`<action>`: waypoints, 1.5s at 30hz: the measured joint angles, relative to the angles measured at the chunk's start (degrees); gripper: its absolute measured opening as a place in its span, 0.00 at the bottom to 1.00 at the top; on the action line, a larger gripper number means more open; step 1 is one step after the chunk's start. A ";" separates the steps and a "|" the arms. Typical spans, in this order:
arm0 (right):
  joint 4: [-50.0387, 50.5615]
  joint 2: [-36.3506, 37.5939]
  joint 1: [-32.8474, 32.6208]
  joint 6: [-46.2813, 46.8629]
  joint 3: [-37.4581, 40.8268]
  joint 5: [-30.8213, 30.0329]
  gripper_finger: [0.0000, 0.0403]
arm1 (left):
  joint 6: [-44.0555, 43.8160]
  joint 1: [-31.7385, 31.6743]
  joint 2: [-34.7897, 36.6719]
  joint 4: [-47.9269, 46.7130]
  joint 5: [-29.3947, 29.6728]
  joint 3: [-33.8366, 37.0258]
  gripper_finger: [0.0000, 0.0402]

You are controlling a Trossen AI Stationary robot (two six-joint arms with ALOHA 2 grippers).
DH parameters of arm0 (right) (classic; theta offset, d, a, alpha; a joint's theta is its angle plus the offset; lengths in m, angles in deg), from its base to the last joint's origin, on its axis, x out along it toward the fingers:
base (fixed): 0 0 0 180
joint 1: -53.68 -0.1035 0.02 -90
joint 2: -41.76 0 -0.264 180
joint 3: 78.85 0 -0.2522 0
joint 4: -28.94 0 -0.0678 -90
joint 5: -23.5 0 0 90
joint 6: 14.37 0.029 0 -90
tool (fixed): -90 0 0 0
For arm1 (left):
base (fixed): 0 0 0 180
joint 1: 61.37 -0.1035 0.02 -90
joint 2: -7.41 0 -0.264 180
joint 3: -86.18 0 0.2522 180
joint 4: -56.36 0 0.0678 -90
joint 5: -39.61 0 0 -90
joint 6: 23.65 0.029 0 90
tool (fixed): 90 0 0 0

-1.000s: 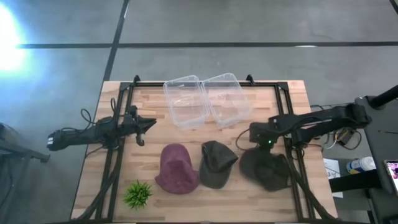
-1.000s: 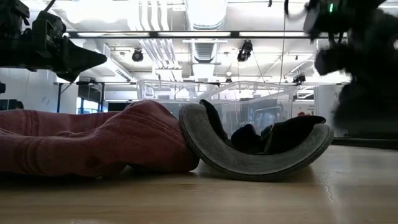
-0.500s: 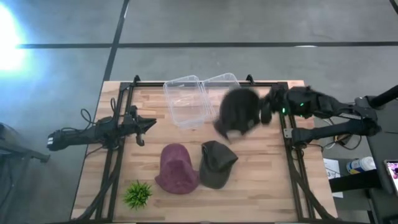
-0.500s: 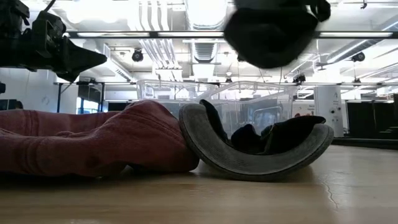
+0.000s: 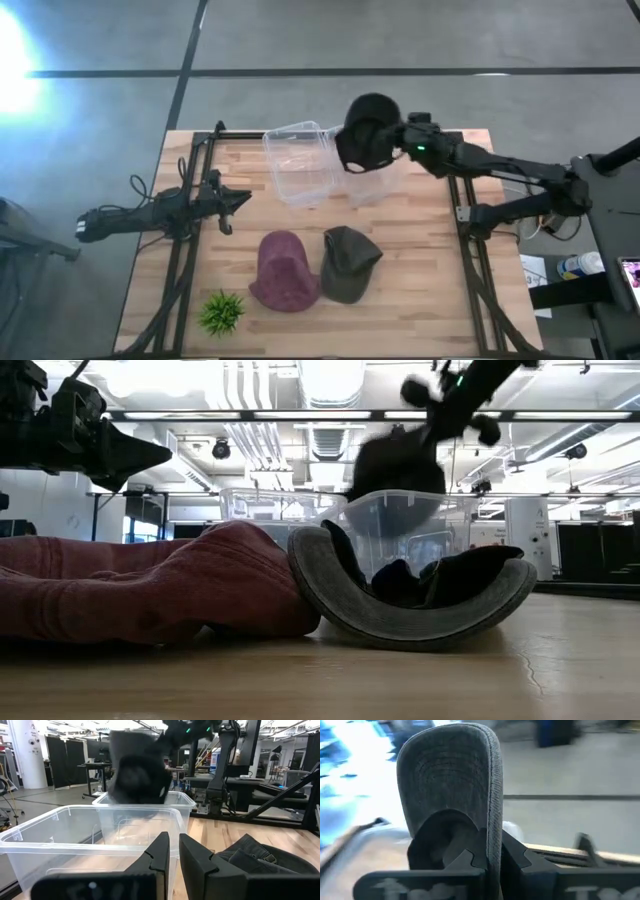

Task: Pick & Place hat
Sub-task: Put the right black cap into the right transparent bin, then put the black cap into the right transparent bin

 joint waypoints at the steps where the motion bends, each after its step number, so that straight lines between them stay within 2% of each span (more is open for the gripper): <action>1: 0.34 -1.75 0.60 1.38 0.18 -0.67 0.03 | 0.00 -0.02 0.00 0.00 0.00 0.00 0.09; 7: 0.20 -9.51 1.24 3.29 -0.57 4.48 0.12 | 0.00 -0.01 -0.02 0.00 0.00 0.00 0.09; 12: 0.21 -11.99 0.65 2.04 -1.60 7.76 0.23 | 0.00 -0.01 -0.02 0.00 -0.01 0.00 0.09; 16: 0.19 -9.79 -1.08 -1.69 -1.70 8.39 0.34 | -0.02 0.00 -0.02 0.00 0.00 0.00 0.09; 19: 0.56 -5.85 -3.36 -7.82 -1.70 13.28 0.42 | -0.01 -0.02 -0.02 0.01 -0.01 0.00 0.09; 21: 3.38 -2.95 -5.48 -8.71 -1.79 17.31 0.46 | -0.02 -0.01 -0.02 0.01 0.00 0.00 0.09; 27: 25.01 2.92 -12.51 15.49 -1.36 30.20 0.50 | 0.00 -0.01 -0.04 0.00 -0.02 0.00 0.09; 29: 28.48 3.18 -15.54 22.11 -0.75 34.25 0.50 | 0.00 -0.02 -0.04 0.01 -0.01 0.00 0.09; 31: 30.31 2.43 -18.01 27.67 0.37 40.94 0.50 | 0.00 0.00 -0.09 0.00 -0.02 0.00 0.09; 33: 29.27 1.00 -20.19 32.10 1.67 46.71 0.50 | 0.00 -0.02 -0.09 0.02 -0.01 0.00 0.09; 37: 23.76 -3.78 -24.36 38.03 5.21 53.81 0.50 | -0.02 -0.02 -0.11 0.02 0.00 0.00 0.09; 45: 2.99 -13.07 -30.02 43.98 13.02 60.07 0.50 | 0.00 -0.01 -0.20 0.00 -0.02 0.00 0.09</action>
